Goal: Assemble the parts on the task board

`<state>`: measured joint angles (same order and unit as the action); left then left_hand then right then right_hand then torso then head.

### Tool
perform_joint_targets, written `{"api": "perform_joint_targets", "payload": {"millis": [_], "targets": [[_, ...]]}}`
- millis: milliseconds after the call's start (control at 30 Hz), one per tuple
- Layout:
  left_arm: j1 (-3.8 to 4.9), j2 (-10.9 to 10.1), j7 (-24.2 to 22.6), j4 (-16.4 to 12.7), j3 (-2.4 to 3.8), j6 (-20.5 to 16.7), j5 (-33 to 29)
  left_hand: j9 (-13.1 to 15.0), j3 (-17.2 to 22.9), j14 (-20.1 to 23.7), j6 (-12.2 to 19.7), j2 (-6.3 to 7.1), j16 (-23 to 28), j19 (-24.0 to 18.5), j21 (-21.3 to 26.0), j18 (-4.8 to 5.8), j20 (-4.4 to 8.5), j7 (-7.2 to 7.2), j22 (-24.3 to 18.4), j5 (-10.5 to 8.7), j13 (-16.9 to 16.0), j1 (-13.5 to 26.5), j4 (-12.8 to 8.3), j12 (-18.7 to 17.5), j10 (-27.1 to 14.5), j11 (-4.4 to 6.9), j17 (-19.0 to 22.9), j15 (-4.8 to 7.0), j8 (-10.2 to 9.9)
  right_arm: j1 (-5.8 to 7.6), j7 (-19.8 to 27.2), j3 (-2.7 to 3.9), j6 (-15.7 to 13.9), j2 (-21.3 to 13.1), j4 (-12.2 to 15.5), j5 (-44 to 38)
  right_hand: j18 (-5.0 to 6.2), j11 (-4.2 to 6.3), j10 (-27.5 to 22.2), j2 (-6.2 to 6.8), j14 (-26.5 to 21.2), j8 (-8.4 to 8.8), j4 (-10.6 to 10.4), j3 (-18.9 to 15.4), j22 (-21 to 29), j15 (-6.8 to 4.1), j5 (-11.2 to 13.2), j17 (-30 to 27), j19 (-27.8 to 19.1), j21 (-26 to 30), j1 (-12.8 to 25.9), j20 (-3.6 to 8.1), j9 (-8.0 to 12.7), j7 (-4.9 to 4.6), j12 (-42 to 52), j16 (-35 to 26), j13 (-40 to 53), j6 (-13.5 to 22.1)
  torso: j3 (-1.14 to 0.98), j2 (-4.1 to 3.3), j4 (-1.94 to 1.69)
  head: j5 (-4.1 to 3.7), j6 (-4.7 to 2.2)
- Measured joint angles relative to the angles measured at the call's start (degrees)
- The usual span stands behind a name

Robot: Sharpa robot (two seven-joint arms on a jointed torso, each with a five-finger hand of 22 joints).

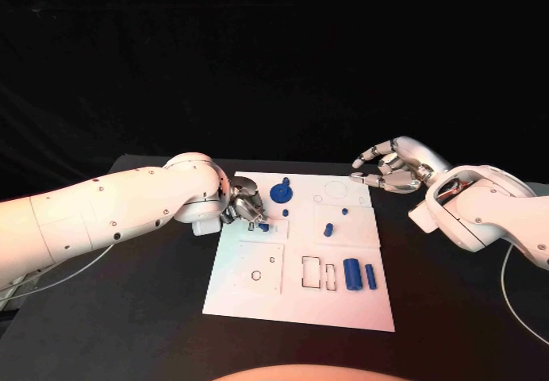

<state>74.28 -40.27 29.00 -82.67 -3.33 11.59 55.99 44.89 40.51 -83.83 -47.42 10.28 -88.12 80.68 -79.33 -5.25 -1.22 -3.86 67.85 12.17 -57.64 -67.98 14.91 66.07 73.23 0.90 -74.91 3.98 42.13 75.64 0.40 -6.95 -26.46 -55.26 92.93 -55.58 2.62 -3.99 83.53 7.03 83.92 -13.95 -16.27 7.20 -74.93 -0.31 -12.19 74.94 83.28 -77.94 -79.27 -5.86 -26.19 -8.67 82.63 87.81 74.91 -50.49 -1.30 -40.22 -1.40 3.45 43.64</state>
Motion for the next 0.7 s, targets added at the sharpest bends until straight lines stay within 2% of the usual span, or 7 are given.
{"api": "perform_joint_targets", "payload": {"millis": [167,467,700], "targets": [[-0.93,-0.16,-0.16,-0.67,-0.16,-2.28,3.58,0.81,0.62,-0.21,-0.02,0.15,0.00,0.00,-0.22,0.00,0.00,0.01,0.16,0.02,-0.23,0.60,-0.30,0.22,0.00,0.00,0.00,0.21,0.03,0.00,0.00,0.00,0.02,-0.14,0.06,-0.01,0.00,0.00,0.00,0.00,0.00,0.00,0.00,0.00,0.01,0.00,0.00,0.00,0.00,0.00,0.00,0.00,0.00,0.00,0.00,0.00,0.00,0.00,-0.03,0.01,-0.04,-0.08,0.04],[-1.98,0.62,-0.21,-0.44,-0.28,-4.75,8.07,1.18,1.02,-0.21,-0.04,0.53,0.00,-0.01,-0.26,0.00,-0.01,0.02,0.32,0.02,-0.77,0.99,-0.37,0.51,0.43,0.03,0.00,0.21,0.40,-0.01,0.00,-0.01,0.04,-0.28,0.15,-0.01,0.00,0.00,0.00,0.00,0.00,0.00,0.00,0.00,0.01,0.00,0.00,-0.01,0.00,0.00,0.00,0.00,-0.04,0.00,0.00,0.00,0.00,0.00,-0.03,-0.01,0.09,0.14,-0.02],[-2.41,0.87,-0.21,-0.35,-0.30,-6.19,9.95,1.45,1.17,-0.22,-0.23,0.68,0.00,-0.01,-0.26,0.00,-0.01,0.20,0.32,0.02,-0.95,1.14,-0.22,0.83,0.63,0.22,0.00,0.21,0.41,-0.02,0.01,-0.01,0.04,-0.27,0.19,-0.02,0.00,0.00,0.00,0.00,0.00,0.00,0.00,0.00,0.02,0.00,-0.24,-0.01,0.00,0.00,0.00,0.00,-0.04,0.00,0.00,0.00,-0.01,0.00,-0.03,-0.07,0.13,0.16,-0.02]]}}
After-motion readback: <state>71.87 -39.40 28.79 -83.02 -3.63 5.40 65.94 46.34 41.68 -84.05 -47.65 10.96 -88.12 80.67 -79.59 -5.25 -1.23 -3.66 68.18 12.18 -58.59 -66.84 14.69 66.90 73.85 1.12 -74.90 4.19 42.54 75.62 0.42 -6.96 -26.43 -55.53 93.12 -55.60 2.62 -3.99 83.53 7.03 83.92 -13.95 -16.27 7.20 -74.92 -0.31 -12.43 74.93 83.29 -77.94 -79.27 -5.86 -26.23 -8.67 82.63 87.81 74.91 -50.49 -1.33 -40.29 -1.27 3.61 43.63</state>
